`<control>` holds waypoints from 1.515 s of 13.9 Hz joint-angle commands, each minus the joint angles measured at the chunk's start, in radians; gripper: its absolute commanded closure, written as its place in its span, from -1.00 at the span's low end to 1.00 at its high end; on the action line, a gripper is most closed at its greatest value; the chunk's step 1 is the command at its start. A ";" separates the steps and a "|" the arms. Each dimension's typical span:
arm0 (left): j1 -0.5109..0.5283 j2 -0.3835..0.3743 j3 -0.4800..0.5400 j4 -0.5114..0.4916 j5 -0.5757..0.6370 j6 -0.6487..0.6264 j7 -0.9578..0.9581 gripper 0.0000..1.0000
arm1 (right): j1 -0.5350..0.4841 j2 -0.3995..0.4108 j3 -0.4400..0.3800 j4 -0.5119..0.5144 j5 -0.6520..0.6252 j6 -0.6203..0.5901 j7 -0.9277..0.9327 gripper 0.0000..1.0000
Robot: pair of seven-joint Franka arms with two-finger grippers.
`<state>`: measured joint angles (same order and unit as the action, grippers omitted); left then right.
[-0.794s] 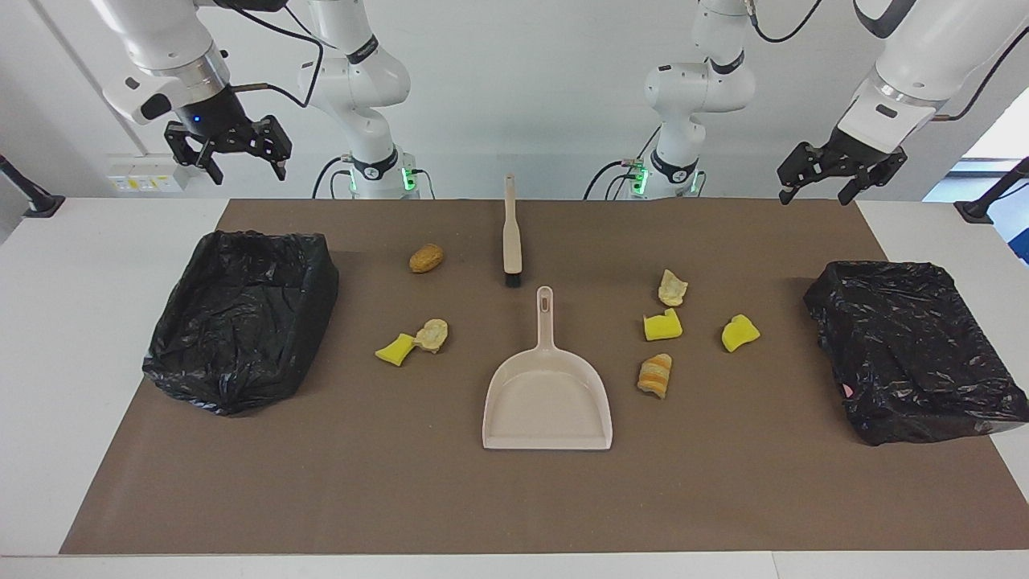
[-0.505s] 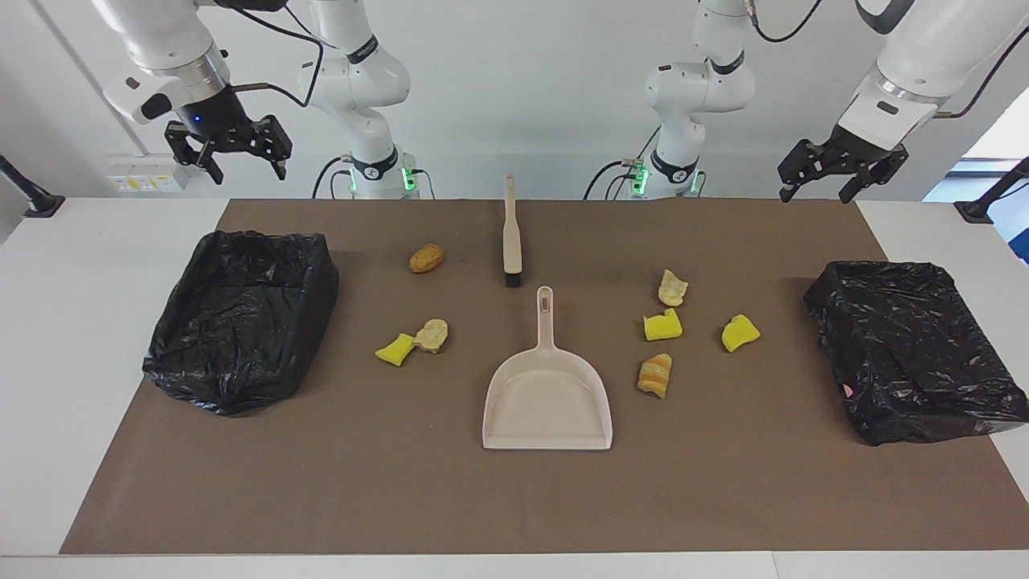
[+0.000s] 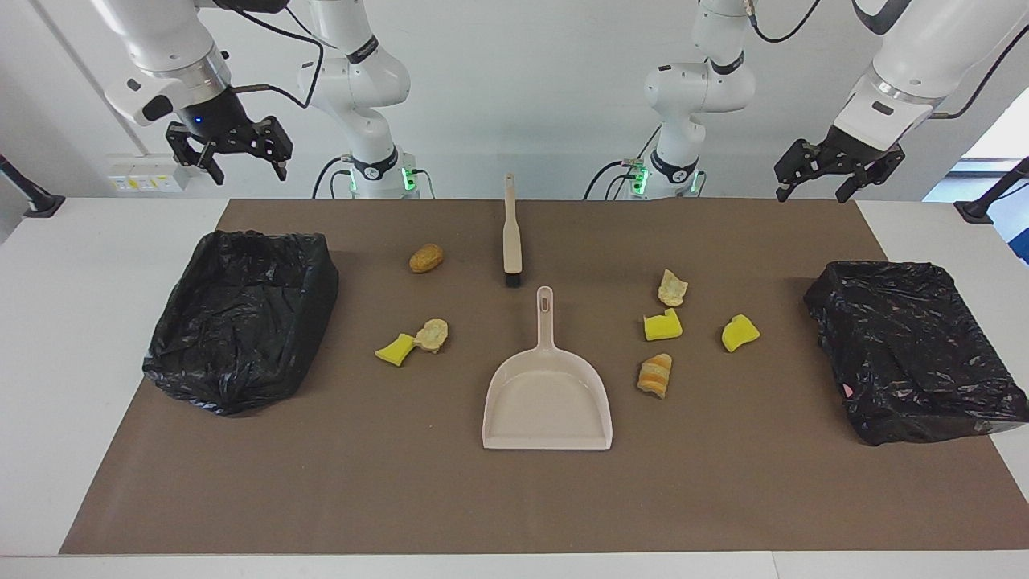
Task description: Sweep and dump trash in bin
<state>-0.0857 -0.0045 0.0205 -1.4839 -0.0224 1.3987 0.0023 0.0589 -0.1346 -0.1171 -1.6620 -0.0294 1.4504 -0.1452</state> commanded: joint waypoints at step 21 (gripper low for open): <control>0.009 -0.002 0.002 0.008 0.001 -0.003 0.011 -1.00 | -0.008 -0.033 0.008 -0.035 0.005 -0.005 0.018 -1.00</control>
<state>-0.0851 -0.0043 0.0253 -1.4819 -0.0225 1.3992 0.0025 0.0589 -0.1417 -0.1171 -1.6723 -0.0294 1.4504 -0.1452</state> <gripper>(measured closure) 0.000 0.000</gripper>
